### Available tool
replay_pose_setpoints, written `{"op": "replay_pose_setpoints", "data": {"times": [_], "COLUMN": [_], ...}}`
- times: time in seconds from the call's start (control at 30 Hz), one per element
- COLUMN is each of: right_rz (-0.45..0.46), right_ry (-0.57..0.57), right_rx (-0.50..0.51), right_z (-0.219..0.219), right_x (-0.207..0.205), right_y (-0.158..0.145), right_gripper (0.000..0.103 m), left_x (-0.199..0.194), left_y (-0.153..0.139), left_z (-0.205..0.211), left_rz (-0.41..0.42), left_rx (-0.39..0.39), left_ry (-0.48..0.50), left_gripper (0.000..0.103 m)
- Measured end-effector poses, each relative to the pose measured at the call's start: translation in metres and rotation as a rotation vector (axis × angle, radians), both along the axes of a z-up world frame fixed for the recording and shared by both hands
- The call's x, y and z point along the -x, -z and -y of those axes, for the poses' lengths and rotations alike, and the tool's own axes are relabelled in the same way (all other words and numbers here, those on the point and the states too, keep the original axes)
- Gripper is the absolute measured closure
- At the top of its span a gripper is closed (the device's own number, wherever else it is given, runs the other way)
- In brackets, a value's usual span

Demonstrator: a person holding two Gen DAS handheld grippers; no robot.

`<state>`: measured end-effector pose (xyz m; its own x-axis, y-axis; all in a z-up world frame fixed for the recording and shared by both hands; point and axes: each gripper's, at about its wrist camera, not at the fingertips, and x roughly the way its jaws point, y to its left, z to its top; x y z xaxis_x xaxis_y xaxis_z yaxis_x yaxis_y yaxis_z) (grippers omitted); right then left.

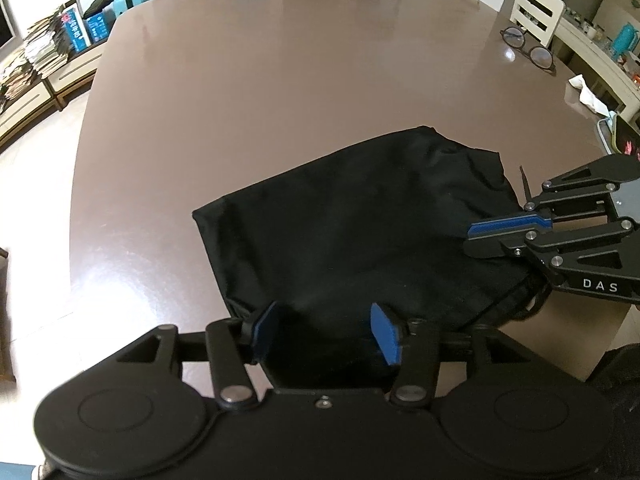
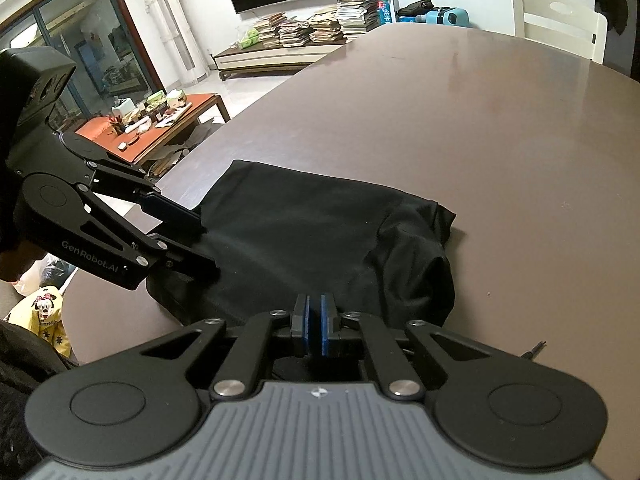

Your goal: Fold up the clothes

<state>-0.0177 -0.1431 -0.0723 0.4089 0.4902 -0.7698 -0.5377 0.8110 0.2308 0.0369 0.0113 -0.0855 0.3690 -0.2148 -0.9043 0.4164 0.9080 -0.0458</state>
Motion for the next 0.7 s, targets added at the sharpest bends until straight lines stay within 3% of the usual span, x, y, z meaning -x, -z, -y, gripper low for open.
{"op": "replay_pose_setpoints", "data": {"times": [0.1,0.2,0.27,0.37,0.47,0.7], "right_rz": [-0.011,0.017,0.048,0.094,0.084,0.088], "right_ry": [0.018,0.074,0.133,0.237,0.287,0.285], "right_rx": [-0.008,-0.051,-0.101,-0.099,-0.033,-0.034], "right_z": [-0.001,0.009,0.019,0.031,0.033,0.025], "right_x": [0.001,0.002,0.001,-0.010,-0.025,-0.043], "right_y": [-0.002,-0.013,-0.021,-0.024,-0.012,0.003], "right_gripper": [0.097,0.083,0.072,0.071,0.070,0.063], "left_x": [0.004,-0.004,-0.012,-0.026,-0.043,-0.071], "left_y": [-0.008,-0.016,-0.018,-0.017,-0.013,-0.001], "left_z": [-0.005,-0.025,-0.036,-0.047,-0.051,-0.035], "left_rz": [0.041,0.064,0.077,0.090,0.096,0.125], "left_rx": [0.004,0.054,0.068,0.073,0.075,-0.004], "left_ry": [-0.016,-0.101,-0.161,-0.234,-0.301,-0.317], "left_gripper": [0.052,0.048,0.034,0.033,0.034,0.033]}}
